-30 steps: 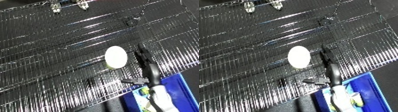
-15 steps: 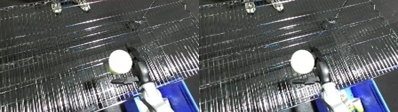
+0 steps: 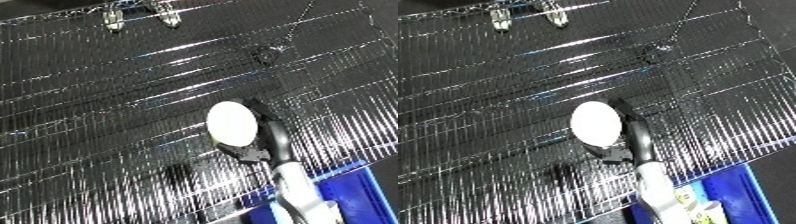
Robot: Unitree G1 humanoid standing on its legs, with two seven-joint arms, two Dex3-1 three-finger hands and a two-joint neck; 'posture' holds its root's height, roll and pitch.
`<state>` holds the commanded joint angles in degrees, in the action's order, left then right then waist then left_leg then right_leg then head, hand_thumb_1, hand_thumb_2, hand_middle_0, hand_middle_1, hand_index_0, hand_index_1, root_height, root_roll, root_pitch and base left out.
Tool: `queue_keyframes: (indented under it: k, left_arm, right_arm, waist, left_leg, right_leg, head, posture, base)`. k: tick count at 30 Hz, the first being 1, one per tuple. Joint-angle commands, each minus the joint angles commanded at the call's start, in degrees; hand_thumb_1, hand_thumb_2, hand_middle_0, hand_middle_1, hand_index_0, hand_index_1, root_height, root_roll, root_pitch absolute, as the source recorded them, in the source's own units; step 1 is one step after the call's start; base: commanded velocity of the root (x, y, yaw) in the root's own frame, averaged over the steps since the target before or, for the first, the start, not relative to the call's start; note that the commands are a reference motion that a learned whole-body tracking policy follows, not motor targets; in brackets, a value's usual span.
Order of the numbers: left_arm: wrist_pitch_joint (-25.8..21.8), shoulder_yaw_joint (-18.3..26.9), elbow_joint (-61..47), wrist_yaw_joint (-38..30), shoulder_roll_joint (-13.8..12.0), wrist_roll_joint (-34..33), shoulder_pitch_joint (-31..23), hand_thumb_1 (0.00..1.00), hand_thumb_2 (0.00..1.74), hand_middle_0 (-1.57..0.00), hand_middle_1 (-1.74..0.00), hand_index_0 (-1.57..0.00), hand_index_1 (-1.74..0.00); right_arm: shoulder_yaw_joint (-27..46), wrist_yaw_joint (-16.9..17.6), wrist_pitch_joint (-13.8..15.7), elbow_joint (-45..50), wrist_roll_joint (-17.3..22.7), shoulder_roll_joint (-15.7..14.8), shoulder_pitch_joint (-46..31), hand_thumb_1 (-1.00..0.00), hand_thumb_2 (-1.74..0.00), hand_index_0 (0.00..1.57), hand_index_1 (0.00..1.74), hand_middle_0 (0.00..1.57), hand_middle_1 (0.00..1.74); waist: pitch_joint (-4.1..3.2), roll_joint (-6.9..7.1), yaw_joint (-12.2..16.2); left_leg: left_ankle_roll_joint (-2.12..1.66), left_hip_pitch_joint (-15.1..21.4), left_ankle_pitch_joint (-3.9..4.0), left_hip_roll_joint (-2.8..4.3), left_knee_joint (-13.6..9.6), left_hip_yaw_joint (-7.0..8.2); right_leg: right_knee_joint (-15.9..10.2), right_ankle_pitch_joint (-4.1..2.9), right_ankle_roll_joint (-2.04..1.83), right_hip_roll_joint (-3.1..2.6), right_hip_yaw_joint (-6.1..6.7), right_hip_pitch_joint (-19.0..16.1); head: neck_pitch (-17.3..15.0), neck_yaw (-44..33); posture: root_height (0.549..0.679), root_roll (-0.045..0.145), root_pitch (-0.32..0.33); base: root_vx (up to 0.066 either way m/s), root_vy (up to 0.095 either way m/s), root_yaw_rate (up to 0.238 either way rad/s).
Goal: Pick up the object and place it into the box
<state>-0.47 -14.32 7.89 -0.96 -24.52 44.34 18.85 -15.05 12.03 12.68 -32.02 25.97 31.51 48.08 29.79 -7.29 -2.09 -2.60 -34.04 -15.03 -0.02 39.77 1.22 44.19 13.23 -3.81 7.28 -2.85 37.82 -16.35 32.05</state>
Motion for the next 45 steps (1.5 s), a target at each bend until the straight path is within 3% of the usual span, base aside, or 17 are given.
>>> queue_keyframes:
  k: [10,15,22,26,30,34,36,41,45]
  left_arm:
    - [-0.90,2.20,-0.13,1.57,-0.55,-0.75,-2.22,1.00,1.74,-1.57,-1.74,-1.57,-1.74]
    - [-1.74,3.60,-0.11,2.44,0.11,-1.65,-3.72,1.00,1.74,-1.57,-1.74,-1.57,-1.74]
    - [-3.30,4.53,0.21,3.40,1.44,-1.58,-4.88,1.00,1.74,-1.57,-1.74,-1.57,-1.74]
    - [-3.72,4.90,0.85,4.36,2.04,-2.05,-5.70,1.00,1.74,-1.57,-1.74,-1.57,-1.74]
    - [-4.15,5.66,1.09,5.26,2.31,-2.42,-6.58,1.00,1.74,-1.57,-1.74,-1.57,-1.74]
    - [-4.32,6.58,1.51,6.23,2.47,-2.39,-7.38,1.00,1.74,-1.57,-1.74,-1.57,-1.74]
    - [-4.43,6.75,1.73,6.58,2.63,-2.28,-7.71,1.00,1.74,-1.57,-1.74,-1.57,-1.74]
    - [-4.85,6.79,2.78,7.70,3.59,-2.10,-8.71,1.00,1.74,-1.57,-1.74,-1.57,-1.74]
    - [-5.19,6.38,3.67,8.03,4.43,-2.10,-8.81,1.00,1.74,-1.57,-1.74,-1.57,-1.74]
  right_arm:
    - [4.74,3.41,0.28,10.53,-3.36,0.81,-7.03,-0.55,-0.96,0.86,0.96,0.86,0.96]
    - [8.04,5.81,0.33,17.56,-4.47,0.54,-12.06,-0.55,-0.96,0.86,0.96,0.86,0.96]
    - [12.43,6.82,2.65,23.25,1.07,-1.42,-18.26,-0.55,-0.96,0.86,0.96,0.86,0.96]
    - [14.62,7.87,4.87,24.91,1.75,-2.61,-22.82,-0.55,-0.96,0.86,0.96,0.86,0.96]
    - [17.42,9.20,7.54,25.90,2.63,-3.04,-28.24,-0.55,-0.96,0.86,0.96,0.86,0.96]
    - [20.56,9.36,11.07,25.76,6.02,-3.58,-34.18,-0.55,-0.96,0.86,0.96,0.86,0.96]
    - [21.80,9.15,12.24,25.47,8.05,-3.80,-36.47,-0.55,-0.96,0.86,0.96,0.86,0.96]
    - [24.76,6.26,14.76,22.78,14.22,-5.00,-41.69,-0.55,-0.96,0.86,0.96,0.86,0.96]
    - [26.42,4.69,15.30,21.20,16.62,-4.70,-43.30,-0.55,-0.96,0.86,0.96,0.86,0.96]
  waist:
    - [0.00,2.04,2.14]
    - [0.00,2.86,4.01]
    - [0.00,2.89,6.69]
    - [0.00,2.86,8.08]
    - [0.00,2.76,9.50]
    - [-0.06,2.38,11.54]
    - [-0.23,2.15,12.47]
    - [-1.54,1.10,15.41]
    - [-2.03,0.17,17.42]
  left_leg:
    - [-0.01,4.62,0.01,0.56,-2.34,0.15]
    - [-0.26,8.10,-0.02,1.17,-3.87,0.73]
    - [-0.70,13.37,-0.09,2.06,-6.04,2.29]
    - [-0.90,16.70,0.00,2.40,-7.60,3.10]
    - [-0.96,20.20,0.12,2.77,-9.34,4.06]
    - [-1.12,23.82,0.06,3.36,-10.71,5.11]
    - [-1.23,25.20,0.06,3.68,-11.16,5.61]
    - [-1.39,28.72,0.05,4.44,-12.73,7.58]
    - [-1.48,30.25,-0.10,4.60,-13.27,8.78]
  right_leg:
    - [-2.89,-0.49,-0.18,-1.08,0.38,-4.36]
    - [-5.20,-0.88,-0.34,-1.37,0.95,-7.52]
    - [-8.54,-1.41,-0.48,-0.82,2.17,-12.03]
    - [-10.16,-1.53,-0.65,-0.44,2.83,-14.89]
    - [-11.96,-1.68,-0.95,-0.03,3.37,-17.88]
    - [-13.74,-1.77,-1.25,0.26,4.01,-20.83]
    - [-14.48,-1.81,-1.35,0.37,4.31,-21.90]
    - [-16.81,-2.20,-1.88,0.72,5.37,-24.07]
    - [-17.61,-2.32,-2.20,0.66,6.29,-24.64]
  head:
    - [-0.19,-0.68]
    - [0.04,0.26]
    - [-0.37,2.57]
    - [-0.62,2.60]
    - [-1.37,3.59]
    - [-1.78,5.54]
    - [-1.80,6.16]
    - [-2.08,10.29]
    - [-2.90,13.57]
  posture:
    - [0.643,0.062,0.128]
    - [0.648,0.062,0.101]
    - [0.655,0.068,0.062]
    - [0.658,0.071,0.037]
    - [0.661,0.073,0.012]
    - [0.664,0.075,-0.014]
    - [0.665,0.076,-0.024]
    - [0.667,0.078,-0.039]
    - [0.667,0.081,-0.045]
  base:
    - [-0.034,-0.010,-0.095]
    - [-0.045,0.026,-0.192]
    - [-0.031,0.076,-0.178]
    - [-0.017,0.054,-0.136]
    - [-0.021,0.037,-0.145]
    - [-0.001,0.049,-0.174]
    - [0.013,0.051,-0.159]
    - [0.030,0.061,-0.213]
    - [0.017,0.057,-0.194]
